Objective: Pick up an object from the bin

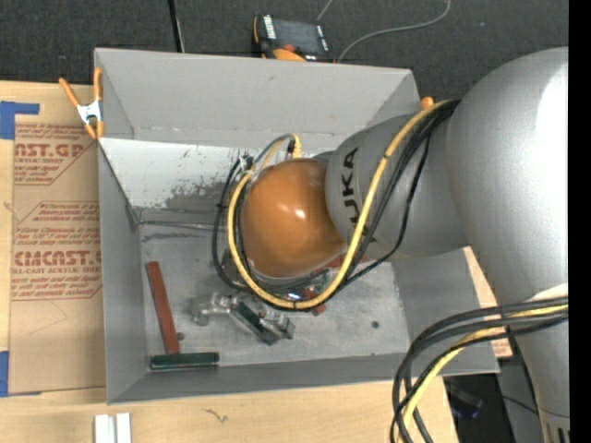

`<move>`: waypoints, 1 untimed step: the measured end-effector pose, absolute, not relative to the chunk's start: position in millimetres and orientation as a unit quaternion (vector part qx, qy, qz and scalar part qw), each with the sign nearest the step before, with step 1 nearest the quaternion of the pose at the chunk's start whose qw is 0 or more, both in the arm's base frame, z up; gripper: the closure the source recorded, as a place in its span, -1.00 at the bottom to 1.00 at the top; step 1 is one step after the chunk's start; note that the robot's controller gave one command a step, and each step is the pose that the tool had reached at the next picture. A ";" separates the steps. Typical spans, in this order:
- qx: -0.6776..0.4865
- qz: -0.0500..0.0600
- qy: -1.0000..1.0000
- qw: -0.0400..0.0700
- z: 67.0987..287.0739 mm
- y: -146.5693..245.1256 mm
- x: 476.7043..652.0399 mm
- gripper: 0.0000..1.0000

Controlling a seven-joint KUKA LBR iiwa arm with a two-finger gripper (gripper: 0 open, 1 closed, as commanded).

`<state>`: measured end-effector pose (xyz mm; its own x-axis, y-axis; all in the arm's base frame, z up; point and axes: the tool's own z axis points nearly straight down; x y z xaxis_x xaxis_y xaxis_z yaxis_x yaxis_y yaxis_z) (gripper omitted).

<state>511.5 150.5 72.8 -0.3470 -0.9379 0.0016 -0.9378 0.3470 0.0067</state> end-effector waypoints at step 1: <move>0.610 0.002 -0.792 -0.004 164.8 84.4 529.3 -1.00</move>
Offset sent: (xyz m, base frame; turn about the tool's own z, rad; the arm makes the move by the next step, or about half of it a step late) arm 0.0154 -0.0633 0.0882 -0.1030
